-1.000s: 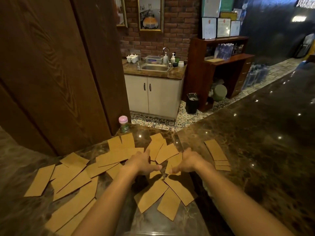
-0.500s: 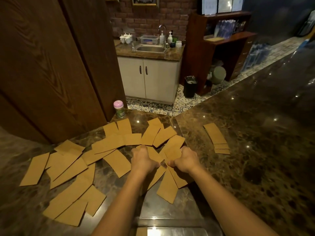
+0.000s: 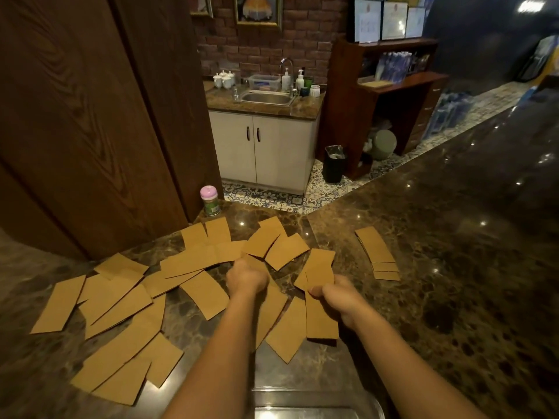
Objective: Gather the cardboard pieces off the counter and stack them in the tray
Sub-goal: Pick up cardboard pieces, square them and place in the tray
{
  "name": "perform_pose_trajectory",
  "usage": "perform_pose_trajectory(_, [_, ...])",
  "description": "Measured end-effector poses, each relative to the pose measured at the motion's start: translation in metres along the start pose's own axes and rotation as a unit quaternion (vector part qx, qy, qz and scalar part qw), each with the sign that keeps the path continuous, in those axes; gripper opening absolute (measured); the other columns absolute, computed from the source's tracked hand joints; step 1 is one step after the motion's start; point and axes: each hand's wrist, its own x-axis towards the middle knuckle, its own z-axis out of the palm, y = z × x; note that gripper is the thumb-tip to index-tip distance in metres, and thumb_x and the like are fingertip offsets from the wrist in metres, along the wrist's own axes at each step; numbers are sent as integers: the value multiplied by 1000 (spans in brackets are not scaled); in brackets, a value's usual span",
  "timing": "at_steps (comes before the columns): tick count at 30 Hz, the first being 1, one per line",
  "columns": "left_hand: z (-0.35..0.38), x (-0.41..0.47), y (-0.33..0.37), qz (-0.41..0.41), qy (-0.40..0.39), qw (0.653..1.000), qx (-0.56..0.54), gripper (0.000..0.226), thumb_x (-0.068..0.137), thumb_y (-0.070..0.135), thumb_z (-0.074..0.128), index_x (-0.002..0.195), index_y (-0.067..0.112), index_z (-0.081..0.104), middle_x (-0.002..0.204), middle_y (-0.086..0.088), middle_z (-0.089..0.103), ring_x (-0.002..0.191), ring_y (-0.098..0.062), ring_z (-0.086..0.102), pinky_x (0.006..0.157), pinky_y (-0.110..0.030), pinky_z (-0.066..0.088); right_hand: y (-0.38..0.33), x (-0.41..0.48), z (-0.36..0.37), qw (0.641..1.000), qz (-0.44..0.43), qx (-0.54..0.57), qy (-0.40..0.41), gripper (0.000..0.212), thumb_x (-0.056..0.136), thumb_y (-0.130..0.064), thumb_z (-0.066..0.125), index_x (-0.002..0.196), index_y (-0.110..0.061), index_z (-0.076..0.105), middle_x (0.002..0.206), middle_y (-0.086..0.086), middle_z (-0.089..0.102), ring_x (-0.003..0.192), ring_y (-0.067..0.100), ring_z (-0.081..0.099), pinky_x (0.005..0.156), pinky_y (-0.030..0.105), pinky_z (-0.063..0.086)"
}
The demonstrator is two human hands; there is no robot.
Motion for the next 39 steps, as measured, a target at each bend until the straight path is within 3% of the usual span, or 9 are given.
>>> perform_pose_trajectory(7, [-52, -1, -27, 7, -77, 985, -153, 11, 90, -4, 61, 94, 6, 64, 86, -15, 64, 78, -29, 61, 70, -41, 56, 6, -31, -43, 997, 5, 61, -36, 17, 101, -14, 64, 116, -12, 73, 106, 9, 79, 100, 28, 71, 77, 34, 54])
perform_pose_trajectory(11, [-80, -37, -33, 75, -46, 982, -166, 11, 94, 22, 68, 96, 12, 66, 93, -13, 68, 81, -29, 62, 65, -37, 49, -2, -67, -45, 990, -44, 99, -87, 19, 101, -17, 65, 116, -15, 75, 102, 5, 83, 99, 26, 76, 82, 37, 58])
perform_pose_trajectory(17, [-64, -134, -14, 168, -222, 892, -357, 24, 105, 24, 51, 121, 22, 68, 110, -6, 79, 103, -25, 75, 87, -44, 57, -17, -131, -13, 967, -170, 107, -154, 27, 99, -24, 67, 125, -27, 68, 114, -3, 80, 105, 17, 76, 90, 37, 57])
perform_pose_trajectory(20, [-57, -170, -9, 175, -256, 854, -418, 29, 105, 36, 48, 124, 27, 68, 114, -2, 78, 106, -17, 74, 91, -39, 54, -15, -151, 2, 963, -223, 105, -110, 27, 100, -26, 65, 124, -39, 63, 110, -16, 77, 101, 3, 73, 86, 29, 57])
perform_pose_trajectory(24, [-55, -192, -14, 173, -256, 829, -466, 28, 105, 26, 49, 127, 21, 66, 116, -11, 77, 107, -26, 73, 86, -39, 59, -5, -162, 6, 956, -282, 82, -11, 33, 97, -37, 68, 128, -44, 61, 125, -8, 66, 108, 5, 69, 96, 39, 60])
perform_pose_trajectory(28, [-65, -204, -23, 117, -303, 777, -539, 30, 100, 25, 53, 124, 16, 69, 112, -17, 76, 94, -28, 75, 77, -40, 62, -2, -174, 3, 940, -271, 206, 2, 34, 98, -30, 66, 129, -40, 55, 112, -1, 73, 94, 13, 76, 75, 35, 66])
perform_pose_trajectory(31, [-63, -217, -32, 84, -348, 742, -567, 38, 92, 28, 57, 126, 17, 69, 116, -19, 74, 97, -29, 72, 89, -47, 56, -5, -181, -3, 922, -265, 282, 12, 29, 100, -21, 63, 126, -33, 57, 98, -2, 77, 81, 12, 78, 61, 26, 62])
perform_pose_trajectory(33, [-56, -228, -36, 92, -348, 751, -554, 39, 92, 25, 58, 128, 19, 68, 122, -18, 72, 106, -31, 70, 97, -49, 53, -6, -184, -2, 922, -268, 280, 10, 28, 101, -20, 63, 124, -34, 58, 95, -7, 78, 80, 10, 77, 61, 23, 61])
perform_pose_trajectory(39, [-54, -238, -45, 114, -241, 812, -519, 41, 79, 13, 71, 119, 20, 66, 106, -12, 78, 98, -30, 75, 73, -43, 62, -1, -194, -4, 942, -262, 210, 3, 34, 89, -49, 63, 119, -35, 66, 106, -8, 79, 95, 6, 76, 74, 26, 63])
